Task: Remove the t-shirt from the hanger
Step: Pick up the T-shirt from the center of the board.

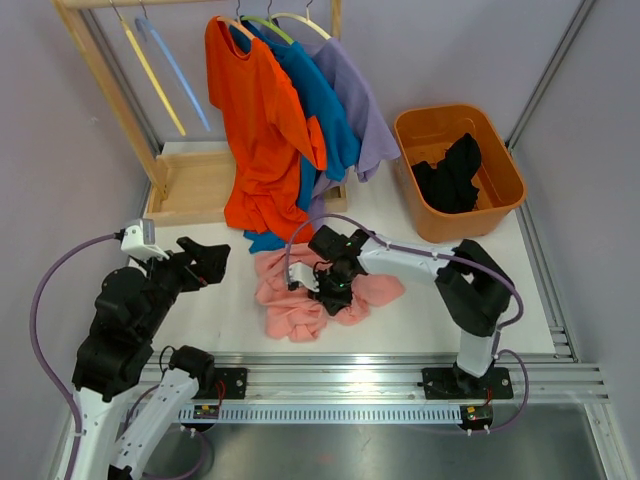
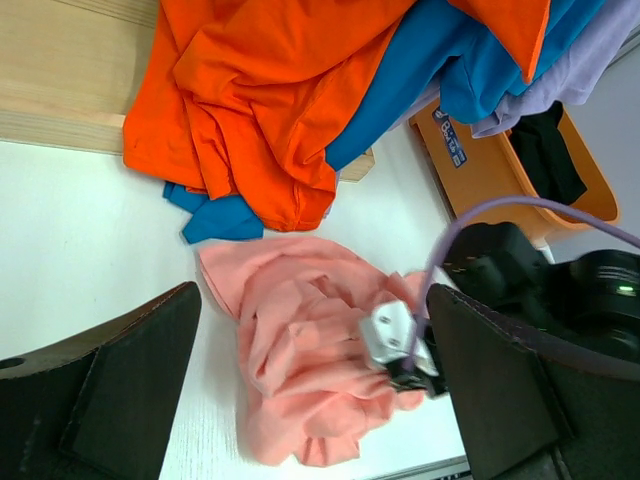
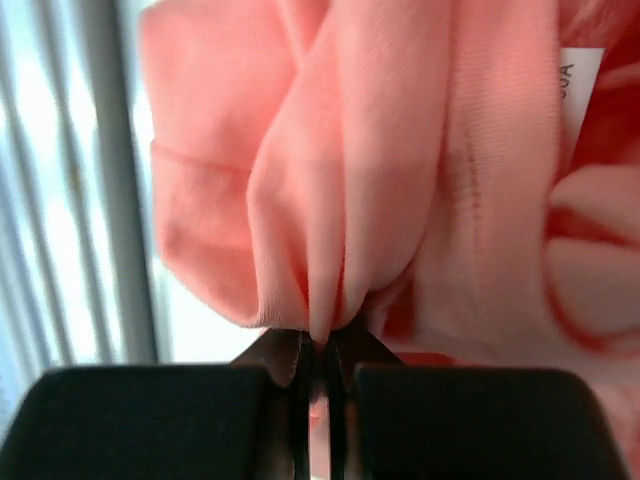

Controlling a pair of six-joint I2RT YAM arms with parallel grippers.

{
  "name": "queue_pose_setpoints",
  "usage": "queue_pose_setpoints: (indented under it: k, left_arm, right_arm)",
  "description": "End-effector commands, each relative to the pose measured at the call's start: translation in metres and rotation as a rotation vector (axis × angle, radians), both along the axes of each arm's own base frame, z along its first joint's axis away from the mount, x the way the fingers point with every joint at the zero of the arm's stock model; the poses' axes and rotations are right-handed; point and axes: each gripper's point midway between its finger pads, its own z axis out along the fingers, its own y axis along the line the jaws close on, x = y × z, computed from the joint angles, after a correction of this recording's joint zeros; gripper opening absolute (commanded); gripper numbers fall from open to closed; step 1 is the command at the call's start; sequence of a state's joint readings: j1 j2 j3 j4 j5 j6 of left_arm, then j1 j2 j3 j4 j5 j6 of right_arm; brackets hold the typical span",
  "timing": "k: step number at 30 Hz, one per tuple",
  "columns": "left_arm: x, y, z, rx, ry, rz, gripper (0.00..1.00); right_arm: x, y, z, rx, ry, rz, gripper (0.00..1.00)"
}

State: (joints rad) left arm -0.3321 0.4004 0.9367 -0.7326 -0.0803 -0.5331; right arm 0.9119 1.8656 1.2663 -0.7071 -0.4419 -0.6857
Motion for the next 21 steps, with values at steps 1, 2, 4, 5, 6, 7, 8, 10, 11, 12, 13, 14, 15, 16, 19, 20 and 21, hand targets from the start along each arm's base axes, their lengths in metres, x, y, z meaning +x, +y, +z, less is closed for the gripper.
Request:
queue_pose_setpoints:
  k: [1,2,4,5,6,7,8,10,11,12,13,14,15,16,19,20,21]
  left_arm:
    - [0.005,-0.001,0.001,-0.019,-0.011,0.009,0.99]
    - [0.005,-0.001,0.002,-0.021,-0.012,0.008,0.99]
    - [0.006,-0.003,0.002,-0.026,-0.015,0.006,0.99]
    - [0.008,-0.003,0.0,-0.028,-0.012,0.008,0.99]
    - [0.007,-0.004,0.001,-0.032,-0.015,0.003,0.99]
    - [0.008,-0.005,0.001,-0.036,-0.021,0.001,0.99]
    - [0.009,-0.005,0.002,-0.037,-0.023,-0.001,0.99]
    - [0.011,-0.007,0.003,-0.04,-0.029,-0.004,0.99]
    - [0.012,-0.007,0.003,-0.04,-0.03,-0.004,0.99]
    - [0.013,-0.007,0.003,-0.038,-0.029,-0.004,0.99]
    - [0.013,-0.007,0.004,-0.036,-0.033,-0.006,0.99]
    - [0.015,-0.008,0.002,-0.032,-0.025,-0.008,0.99]
    - [0.016,-0.009,0.002,-0.032,-0.023,-0.011,0.99]
    - [0.017,-0.01,0.002,-0.03,-0.025,-0.013,0.99]
    - [0.022,-0.013,0.003,-0.026,-0.024,-0.025,0.99]
    - [0.023,-0.014,0.003,-0.023,-0.025,-0.028,0.99]
    - [0.025,-0.015,0.003,-0.019,-0.02,-0.033,0.99]
  right_arm:
    - [-0.026,-0.015,0.068,0.156,0.002,0.163,0.0]
    - [-0.031,-0.02,0.081,0.179,0.016,0.175,0.0]
    - [-0.023,-0.029,0.113,0.255,-0.03,0.171,0.0]
    - [-0.024,-0.032,0.129,0.291,-0.022,0.165,0.0]
    - [-0.012,-0.041,0.146,0.33,-0.049,0.125,0.0]
    - [-0.011,-0.043,0.165,0.372,-0.041,0.108,0.0]
    - [-0.007,-0.046,0.177,0.398,-0.048,0.089,0.0]
    - [0.006,-0.06,0.202,0.447,-0.078,0.026,0.0]
    - [0.009,-0.063,0.221,0.486,-0.103,0.017,0.0]
    - [0.012,-0.068,0.24,0.527,-0.152,0.005,0.0]
    - [0.016,-0.072,0.255,0.558,-0.165,-0.048,0.0]
    - [0.035,-0.079,0.278,0.613,-0.247,-0.1,0.0]
    - [0.037,-0.085,0.298,0.65,-0.304,-0.124,0.0]
    - [0.043,-0.09,0.311,0.67,-0.324,-0.173,0.0]
    - [0.068,-0.11,0.356,0.733,-0.43,-0.305,0.0]
    - [0.084,-0.123,0.378,0.761,-0.504,-0.367,0.0]
    - [0.094,-0.13,0.388,0.776,-0.521,-0.413,0.0]
